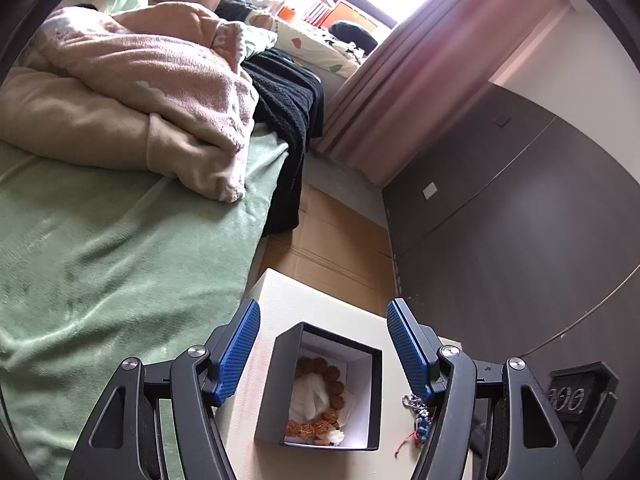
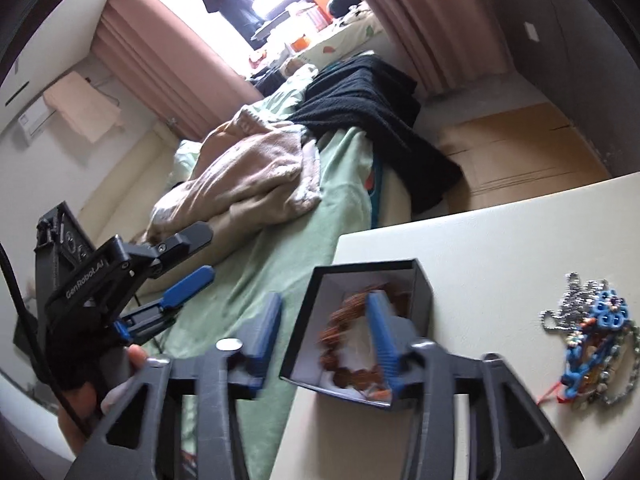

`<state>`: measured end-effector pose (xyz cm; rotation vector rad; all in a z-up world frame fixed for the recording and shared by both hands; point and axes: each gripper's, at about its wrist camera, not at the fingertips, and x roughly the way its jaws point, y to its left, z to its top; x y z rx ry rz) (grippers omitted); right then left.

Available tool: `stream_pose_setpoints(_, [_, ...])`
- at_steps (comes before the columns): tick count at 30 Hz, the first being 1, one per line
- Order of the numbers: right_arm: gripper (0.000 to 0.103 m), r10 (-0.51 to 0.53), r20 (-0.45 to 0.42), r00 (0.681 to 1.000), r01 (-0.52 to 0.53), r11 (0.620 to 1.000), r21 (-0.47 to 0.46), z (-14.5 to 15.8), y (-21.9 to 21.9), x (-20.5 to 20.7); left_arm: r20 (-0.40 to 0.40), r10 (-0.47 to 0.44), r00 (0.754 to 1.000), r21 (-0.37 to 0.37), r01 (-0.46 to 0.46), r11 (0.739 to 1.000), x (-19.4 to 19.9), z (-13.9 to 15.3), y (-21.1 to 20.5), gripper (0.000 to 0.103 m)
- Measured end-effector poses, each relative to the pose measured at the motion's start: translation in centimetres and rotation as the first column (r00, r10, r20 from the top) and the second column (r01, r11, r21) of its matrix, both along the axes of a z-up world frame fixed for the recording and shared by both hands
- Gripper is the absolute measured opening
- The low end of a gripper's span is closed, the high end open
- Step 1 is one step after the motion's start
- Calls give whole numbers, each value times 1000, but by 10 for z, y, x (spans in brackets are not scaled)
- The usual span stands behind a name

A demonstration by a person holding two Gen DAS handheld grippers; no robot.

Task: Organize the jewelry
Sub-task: 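Lower the brown bead bracelet into the black box and open the right tool, then grasp the blue beaded bracelet from the pile with the left tool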

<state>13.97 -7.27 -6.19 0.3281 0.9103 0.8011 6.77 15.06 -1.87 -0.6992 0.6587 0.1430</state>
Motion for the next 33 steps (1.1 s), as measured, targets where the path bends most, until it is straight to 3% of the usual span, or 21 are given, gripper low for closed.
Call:
stream_pose_setpoints(9, [54, -143, 18, 990, 143, 989, -19, 19, -65, -8, -20, -69, 997, 36, 69, 997, 4, 0, -31, 67])
stream_pose_setpoints(10, [57, -159, 18, 987, 160, 987, -18, 22, -72, -7, -20, -82, 996, 43, 83, 996, 5, 1, -38, 67])
stream_pose_setpoints(12, [75, -210, 26, 977, 211, 977, -23, 27, -91, -11, -20, -100, 995, 53, 101, 993, 6, 2, -49, 67])
stream_pose_setpoints(14, [79, -252, 37, 967, 253, 967, -31, 31, -108, -14, -21, -117, 993, 59, 118, 991, 8, 2, -61, 67])
stream_pose_setpoints(20, [79, -333, -25, 942, 332, 942, -60, 24, -147, -17, -26, -176, 984, 71, 177, 982, 15, 0, -100, 67])
stream_pose_setpoints(33, [77, -508, -183, 842, 493, 861, -123, -14, -223, -18, -76, -344, 936, 127, 351, 927, 39, -21, -196, 67])
